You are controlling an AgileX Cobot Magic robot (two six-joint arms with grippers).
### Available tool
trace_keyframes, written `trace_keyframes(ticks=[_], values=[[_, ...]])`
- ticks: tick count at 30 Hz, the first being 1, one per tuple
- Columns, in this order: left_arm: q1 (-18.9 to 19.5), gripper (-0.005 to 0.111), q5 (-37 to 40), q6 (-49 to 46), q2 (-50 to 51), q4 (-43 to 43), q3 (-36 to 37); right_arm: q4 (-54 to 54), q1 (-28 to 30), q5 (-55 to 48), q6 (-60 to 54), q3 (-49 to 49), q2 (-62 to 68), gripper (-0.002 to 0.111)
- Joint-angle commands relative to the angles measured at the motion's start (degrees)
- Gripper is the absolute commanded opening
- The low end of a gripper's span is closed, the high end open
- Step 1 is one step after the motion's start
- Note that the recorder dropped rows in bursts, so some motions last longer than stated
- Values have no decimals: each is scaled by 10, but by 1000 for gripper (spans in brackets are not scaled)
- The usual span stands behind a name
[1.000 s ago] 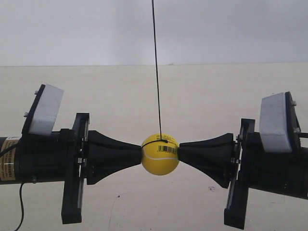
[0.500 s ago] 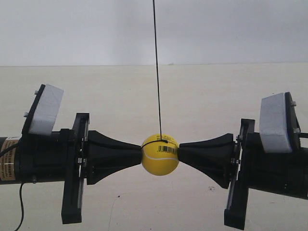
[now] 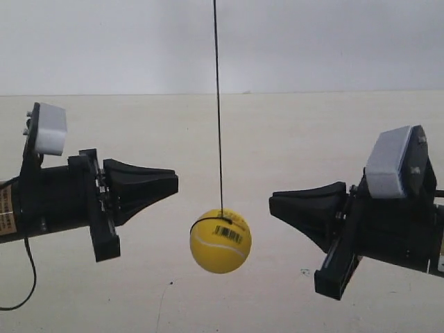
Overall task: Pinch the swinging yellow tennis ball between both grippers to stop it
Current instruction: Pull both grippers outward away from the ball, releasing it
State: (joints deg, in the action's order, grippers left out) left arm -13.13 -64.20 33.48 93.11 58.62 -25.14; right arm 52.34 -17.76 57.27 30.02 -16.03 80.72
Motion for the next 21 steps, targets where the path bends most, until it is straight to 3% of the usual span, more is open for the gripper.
trace_keyframes(ticks=[1, 10, 21], values=[[21, 5, 53, 36, -23, -41, 7, -31, 1, -81, -4, -1, -55, 0], [22, 5, 113, -7, -144, -176, 81, -36, 1, -236, 40, 0, -200, 0], [22, 5, 151, -56, -388, -323, 173, -46, 1, -360, 101, 0, -357, 0]])
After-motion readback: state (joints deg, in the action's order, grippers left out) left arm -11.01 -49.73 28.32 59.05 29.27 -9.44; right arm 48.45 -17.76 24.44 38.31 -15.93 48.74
